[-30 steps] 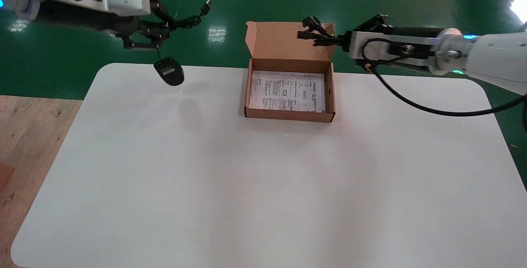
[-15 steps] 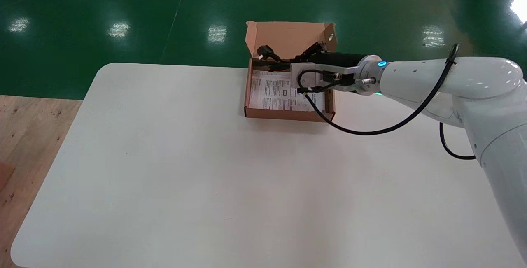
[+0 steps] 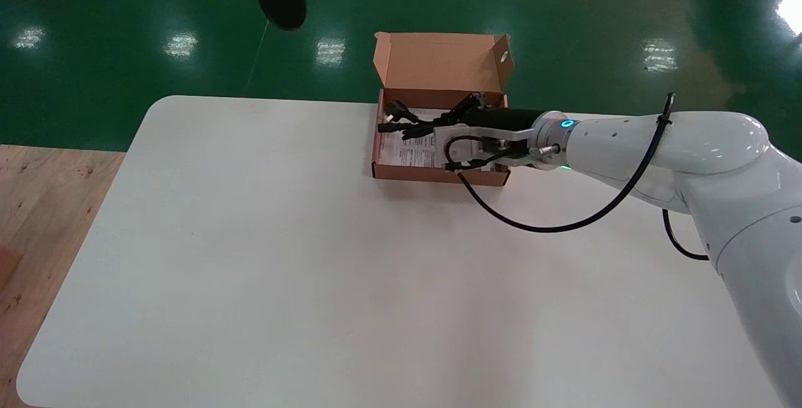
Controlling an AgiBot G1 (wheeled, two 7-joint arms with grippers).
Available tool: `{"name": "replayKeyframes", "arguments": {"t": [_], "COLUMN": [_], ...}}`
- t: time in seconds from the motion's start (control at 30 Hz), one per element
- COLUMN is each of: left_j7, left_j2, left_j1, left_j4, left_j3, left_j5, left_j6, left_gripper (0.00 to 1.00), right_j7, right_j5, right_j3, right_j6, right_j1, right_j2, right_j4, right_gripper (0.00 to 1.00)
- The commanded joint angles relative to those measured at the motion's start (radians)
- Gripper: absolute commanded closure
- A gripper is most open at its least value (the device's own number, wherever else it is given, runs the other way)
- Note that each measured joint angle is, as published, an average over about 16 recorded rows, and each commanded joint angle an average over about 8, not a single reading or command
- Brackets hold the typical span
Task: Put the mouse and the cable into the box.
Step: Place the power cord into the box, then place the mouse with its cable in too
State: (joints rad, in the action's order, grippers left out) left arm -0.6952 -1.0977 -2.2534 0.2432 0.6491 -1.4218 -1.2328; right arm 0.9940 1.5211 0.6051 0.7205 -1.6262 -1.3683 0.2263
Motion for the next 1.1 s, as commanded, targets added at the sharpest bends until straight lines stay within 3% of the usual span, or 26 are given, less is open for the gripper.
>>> {"name": "replayKeyframes", "arguments": {"t": [0.03, 0.23, 0.33, 0.47, 1.1], "left_j7": [0.002, 0.009, 0.014, 0.022, 0.048], "left_j2": [-0.002, -0.002, -0.002, -0.003, -0.044], "left_j1": [-0.006, -0.018, -0.020, -0.019, 0.039], "left_j4": [-0.010, -0.020, -0.021, -0.018, -0.045], "left_j3": [0.004, 0.015, 0.020, 0.024, 0.024], "left_j5": [-0.007, -0.022, -0.028, -0.034, -0.024], "left_j6": [0.000, -0.010, -0.016, -0.021, -0.022], "left_gripper": [1.00, 1.00, 1.00, 1.00, 1.00], "right_j7": [-0.009, -0.068, -0.100, -0.136, -0.225], "right_j5": [-0.005, -0.017, -0.023, -0.032, -0.132], "right_j3": [0.019, 0.083, 0.113, 0.149, 0.240], "right_j6": [0.003, -0.024, -0.037, -0.047, -0.068], "right_j1": [0.006, 0.010, 0.009, 0.004, -0.041], "right_j2": [-0.001, 0.000, 0.001, 0.002, 0.016], "right_j4": [0.011, 0.030, 0.033, 0.038, 0.020], "right_gripper": [0.76, 0.37, 0.25, 0.01, 0.00]}}
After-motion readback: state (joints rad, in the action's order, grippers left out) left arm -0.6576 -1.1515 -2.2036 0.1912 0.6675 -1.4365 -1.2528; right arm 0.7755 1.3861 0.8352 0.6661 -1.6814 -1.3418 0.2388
